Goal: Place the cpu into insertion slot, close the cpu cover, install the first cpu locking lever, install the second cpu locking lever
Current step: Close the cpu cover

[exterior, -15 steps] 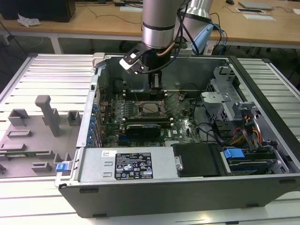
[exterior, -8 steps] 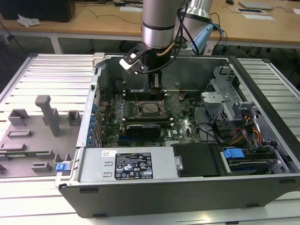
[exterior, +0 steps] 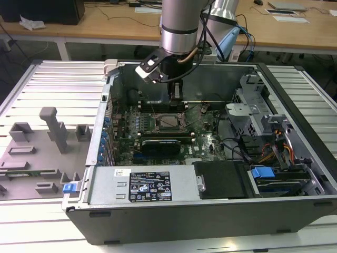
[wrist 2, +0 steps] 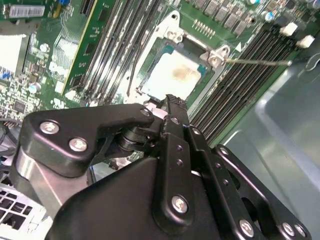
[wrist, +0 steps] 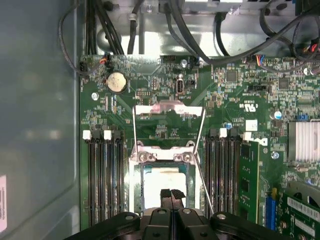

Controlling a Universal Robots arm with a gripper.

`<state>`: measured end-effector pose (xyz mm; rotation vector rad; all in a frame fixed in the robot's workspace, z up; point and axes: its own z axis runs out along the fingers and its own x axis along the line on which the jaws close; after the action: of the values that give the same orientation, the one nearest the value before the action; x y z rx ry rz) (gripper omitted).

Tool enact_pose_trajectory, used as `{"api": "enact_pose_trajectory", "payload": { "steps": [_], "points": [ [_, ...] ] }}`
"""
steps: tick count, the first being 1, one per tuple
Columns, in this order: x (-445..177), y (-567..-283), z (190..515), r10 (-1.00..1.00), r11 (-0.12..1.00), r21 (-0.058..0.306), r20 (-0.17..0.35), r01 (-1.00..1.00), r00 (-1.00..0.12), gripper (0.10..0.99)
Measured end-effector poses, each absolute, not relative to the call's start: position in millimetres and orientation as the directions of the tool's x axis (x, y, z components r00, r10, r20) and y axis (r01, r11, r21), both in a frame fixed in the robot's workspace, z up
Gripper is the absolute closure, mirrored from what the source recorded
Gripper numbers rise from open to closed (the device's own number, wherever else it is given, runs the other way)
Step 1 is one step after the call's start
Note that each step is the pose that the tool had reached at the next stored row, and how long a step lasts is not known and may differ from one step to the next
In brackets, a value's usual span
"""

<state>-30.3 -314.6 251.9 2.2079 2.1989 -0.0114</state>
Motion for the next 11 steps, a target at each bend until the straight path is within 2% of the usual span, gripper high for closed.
{"api": "enact_pose_trajectory", "payload": {
  "steps": [11],
  "points": [
    [12.7, -314.5, 251.8, 1.000, -0.004, 0.012, -0.023, 1.000, 0.004, 0.980]
  ]
}}
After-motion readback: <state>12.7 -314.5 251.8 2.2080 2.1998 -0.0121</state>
